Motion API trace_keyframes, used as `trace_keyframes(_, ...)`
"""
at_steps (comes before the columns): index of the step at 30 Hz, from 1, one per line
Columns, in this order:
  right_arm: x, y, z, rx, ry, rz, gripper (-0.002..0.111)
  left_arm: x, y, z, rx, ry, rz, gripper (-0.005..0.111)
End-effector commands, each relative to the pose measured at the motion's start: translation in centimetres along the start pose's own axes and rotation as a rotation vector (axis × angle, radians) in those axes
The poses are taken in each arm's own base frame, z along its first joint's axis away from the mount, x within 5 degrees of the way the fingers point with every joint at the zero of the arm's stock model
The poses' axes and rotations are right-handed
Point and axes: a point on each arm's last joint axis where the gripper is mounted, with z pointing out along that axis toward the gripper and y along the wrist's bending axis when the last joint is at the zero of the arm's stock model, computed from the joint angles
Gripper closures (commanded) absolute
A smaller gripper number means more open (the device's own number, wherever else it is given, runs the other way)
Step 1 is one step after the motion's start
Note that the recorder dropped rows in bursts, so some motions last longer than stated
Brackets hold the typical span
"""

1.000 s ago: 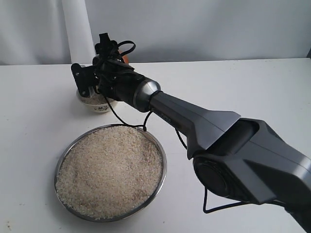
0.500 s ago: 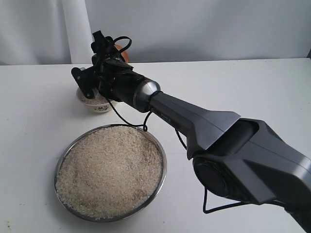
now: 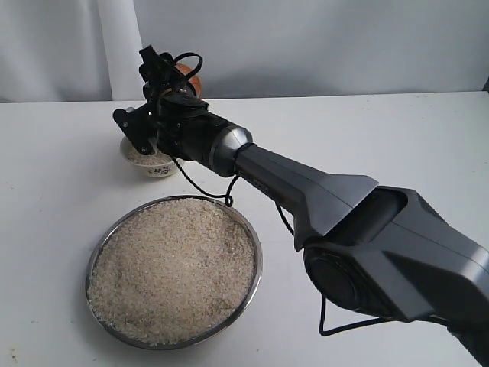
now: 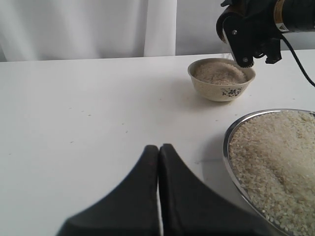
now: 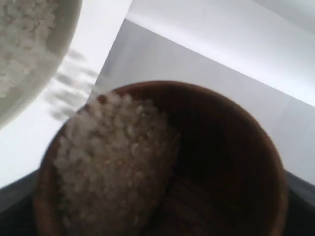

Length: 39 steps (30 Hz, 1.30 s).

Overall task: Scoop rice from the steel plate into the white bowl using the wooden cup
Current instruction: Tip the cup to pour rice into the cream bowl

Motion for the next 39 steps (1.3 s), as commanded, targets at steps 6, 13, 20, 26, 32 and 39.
trace_keyframes(6, 0.2, -1.7, -0.4, 0.104, -0.01, -0.104, 0.108, -0.1, 0.0, 0.0, 0.005, -0.015, 0.002, 0.107)
trace_keyframes(13, 0.0, -2.1, -0.5, 0.152, -0.022, -0.162, 0.108, -0.1, 0.0, 0.0, 0.005, -0.015, 0.002, 0.107)
trace_keyframes(20, -0.5, -2.3, -0.7, 0.17, -0.03, -0.187, 0.108, -0.1, 0.0, 0.0, 0.005, -0.015, 0.0, 0.107)
trace_keyframes(26, -1.0, -3.1, -1.3, 0.213, -0.041, -0.231, 0.108, -0.1, 0.0, 0.0, 0.005, -0.015, 0.002, 0.107)
trace_keyframes(32, -1.0, -3.6, -1.6, 0.223, -0.041, -0.23, 0.108, -0.1, 0.0, 0.0, 0.005, -0.015, 0.0, 0.107)
trace_keyframes(39, -1.7, -4.1, -2.1, 0.238, -0.061, -0.224, 0.108, -0.1, 0.0, 0.0, 0.005, -0.015, 0.0, 0.107)
